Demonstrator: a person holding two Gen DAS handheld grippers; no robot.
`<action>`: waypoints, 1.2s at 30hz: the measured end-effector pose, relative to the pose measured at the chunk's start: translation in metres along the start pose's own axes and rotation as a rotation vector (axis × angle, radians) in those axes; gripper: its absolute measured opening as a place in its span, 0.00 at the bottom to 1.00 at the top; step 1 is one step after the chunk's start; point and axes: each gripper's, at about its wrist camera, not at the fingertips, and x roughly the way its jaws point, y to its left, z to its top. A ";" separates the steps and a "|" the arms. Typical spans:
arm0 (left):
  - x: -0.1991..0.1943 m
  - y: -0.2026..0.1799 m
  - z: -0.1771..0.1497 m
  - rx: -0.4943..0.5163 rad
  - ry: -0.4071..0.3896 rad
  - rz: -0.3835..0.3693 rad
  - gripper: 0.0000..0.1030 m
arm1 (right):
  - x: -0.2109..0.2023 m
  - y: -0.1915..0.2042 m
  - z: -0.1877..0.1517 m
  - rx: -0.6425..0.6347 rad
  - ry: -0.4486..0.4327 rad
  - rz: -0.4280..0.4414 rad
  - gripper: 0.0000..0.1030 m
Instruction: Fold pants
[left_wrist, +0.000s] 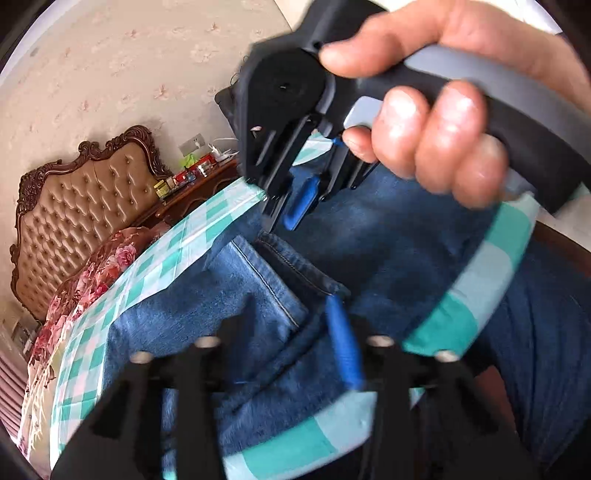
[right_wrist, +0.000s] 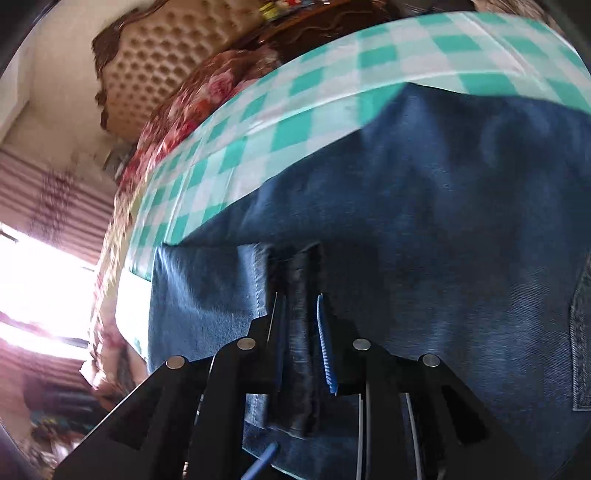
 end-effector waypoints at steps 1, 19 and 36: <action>-0.003 -0.003 -0.001 0.008 -0.003 0.001 0.50 | -0.002 -0.004 0.000 0.015 0.002 0.011 0.24; 0.054 0.013 0.008 -0.073 0.150 -0.100 0.14 | 0.007 -0.012 -0.003 0.075 0.064 0.074 0.66; 0.022 0.036 0.021 -0.139 0.030 -0.074 0.11 | 0.031 0.007 0.010 0.097 0.170 0.142 0.72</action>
